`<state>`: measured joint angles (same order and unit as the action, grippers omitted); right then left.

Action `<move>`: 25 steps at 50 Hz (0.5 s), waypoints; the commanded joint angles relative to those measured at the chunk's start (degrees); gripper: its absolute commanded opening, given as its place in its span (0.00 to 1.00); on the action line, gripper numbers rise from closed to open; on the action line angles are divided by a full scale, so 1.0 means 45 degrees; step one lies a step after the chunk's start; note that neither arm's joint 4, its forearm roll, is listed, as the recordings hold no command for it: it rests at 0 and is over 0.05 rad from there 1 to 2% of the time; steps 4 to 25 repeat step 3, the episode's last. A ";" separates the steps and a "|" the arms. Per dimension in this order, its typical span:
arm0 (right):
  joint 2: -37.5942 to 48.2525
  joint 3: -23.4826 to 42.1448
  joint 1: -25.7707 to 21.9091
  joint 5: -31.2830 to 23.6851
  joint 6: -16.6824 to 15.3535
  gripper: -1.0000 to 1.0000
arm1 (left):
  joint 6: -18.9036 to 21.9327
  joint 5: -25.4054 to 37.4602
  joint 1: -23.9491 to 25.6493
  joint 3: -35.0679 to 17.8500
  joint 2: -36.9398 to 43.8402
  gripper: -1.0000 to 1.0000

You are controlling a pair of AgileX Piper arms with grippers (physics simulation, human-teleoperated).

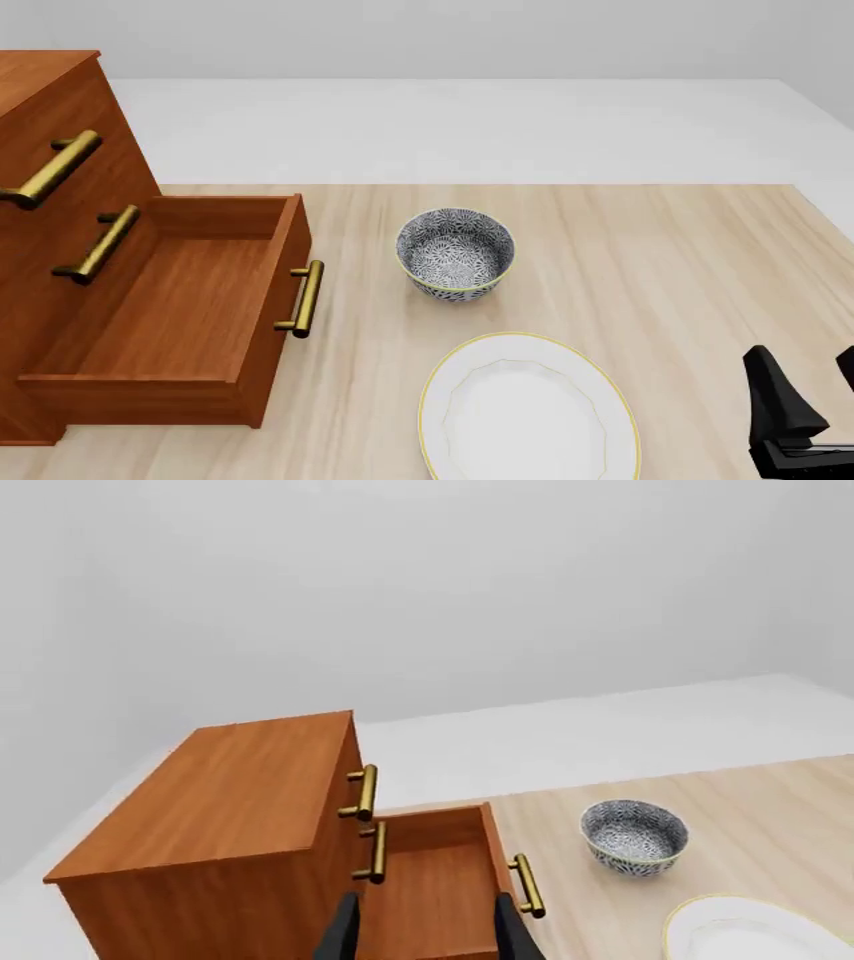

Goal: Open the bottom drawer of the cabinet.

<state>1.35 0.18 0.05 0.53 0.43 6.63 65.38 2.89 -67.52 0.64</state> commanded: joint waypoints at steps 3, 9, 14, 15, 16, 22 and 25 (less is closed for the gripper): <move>0.0000 0.0000 0.0000 0.0000 0.0000 1.00 | -0.0142 0.0988 -0.0327 -0.1332 -0.0142 1.00; 0.0000 0.0000 0.0000 0.0000 0.0000 1.00 | -0.0142 0.0988 -0.0327 -0.1332 -0.0142 1.00; 0.0000 0.0000 0.0000 0.0000 0.0000 1.00 | -0.0142 0.0988 -0.0327 -0.1332 -0.0142 1.00; 0.0000 0.0000 0.0000 0.0000 0.0000 1.00 | -0.0142 0.0988 -0.0327 -0.1332 -0.0142 1.00; 0.0000 0.0000 0.0000 0.0000 0.0000 1.00 | -0.0142 0.0988 -0.0327 -0.1332 -0.0142 1.00; 0.0000 0.0000 0.0000 0.0000 0.0000 1.00 | -0.0142 0.0988 -0.0327 -0.1332 -0.0142 1.00; 0.0000 0.0000 0.0000 0.0000 0.0000 1.00 | -0.0142 0.0988 -0.0327 -0.1332 -0.0142 1.00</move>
